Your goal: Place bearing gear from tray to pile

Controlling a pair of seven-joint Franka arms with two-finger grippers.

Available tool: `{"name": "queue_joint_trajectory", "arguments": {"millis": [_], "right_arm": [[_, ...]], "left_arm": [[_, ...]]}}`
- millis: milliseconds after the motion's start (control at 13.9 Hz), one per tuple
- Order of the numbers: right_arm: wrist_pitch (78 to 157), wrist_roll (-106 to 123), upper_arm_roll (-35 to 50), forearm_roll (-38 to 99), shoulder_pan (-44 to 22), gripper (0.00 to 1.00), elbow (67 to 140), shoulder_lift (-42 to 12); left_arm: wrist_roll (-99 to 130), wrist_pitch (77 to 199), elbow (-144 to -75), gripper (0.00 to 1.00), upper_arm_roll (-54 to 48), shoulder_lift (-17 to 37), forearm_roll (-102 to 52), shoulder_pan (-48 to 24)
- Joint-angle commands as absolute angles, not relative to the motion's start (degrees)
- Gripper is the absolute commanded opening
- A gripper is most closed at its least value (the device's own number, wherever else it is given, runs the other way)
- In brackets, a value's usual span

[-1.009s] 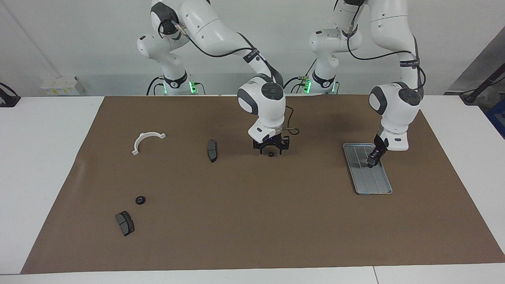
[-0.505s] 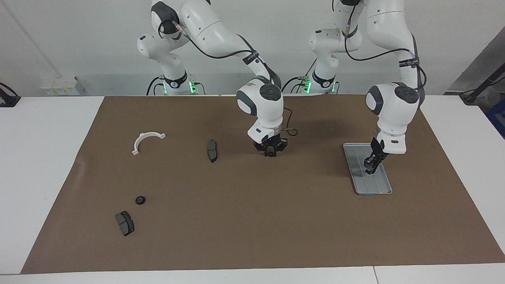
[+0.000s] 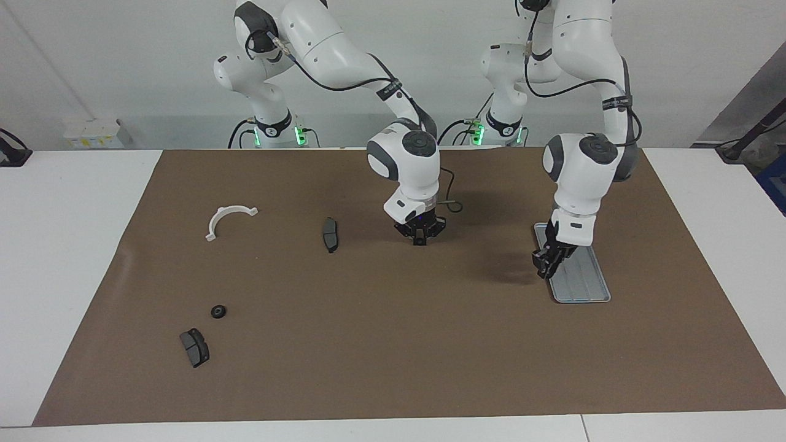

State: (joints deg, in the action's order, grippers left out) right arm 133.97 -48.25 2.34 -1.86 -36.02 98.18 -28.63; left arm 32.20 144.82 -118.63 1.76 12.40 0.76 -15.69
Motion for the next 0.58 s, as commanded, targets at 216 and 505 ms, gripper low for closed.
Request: {"name": "queue_joint_trajectory", "arguments": {"millis": [216,505], "right_arm": [[132.5,-34.1,3.3,-1.8,-21.6,0.0,111.8,-14.6],[128.4,-22.9,3.3,-1.1,-12.5,0.0,117.9,-9.0]], "left_arm": [[38.7,142.3,-117.7,0.2,2.7,12.1,0.5,-30.5],[39.3,142.5,-119.9,0.47,2.6,11.3,0.5,-36.8]]}}
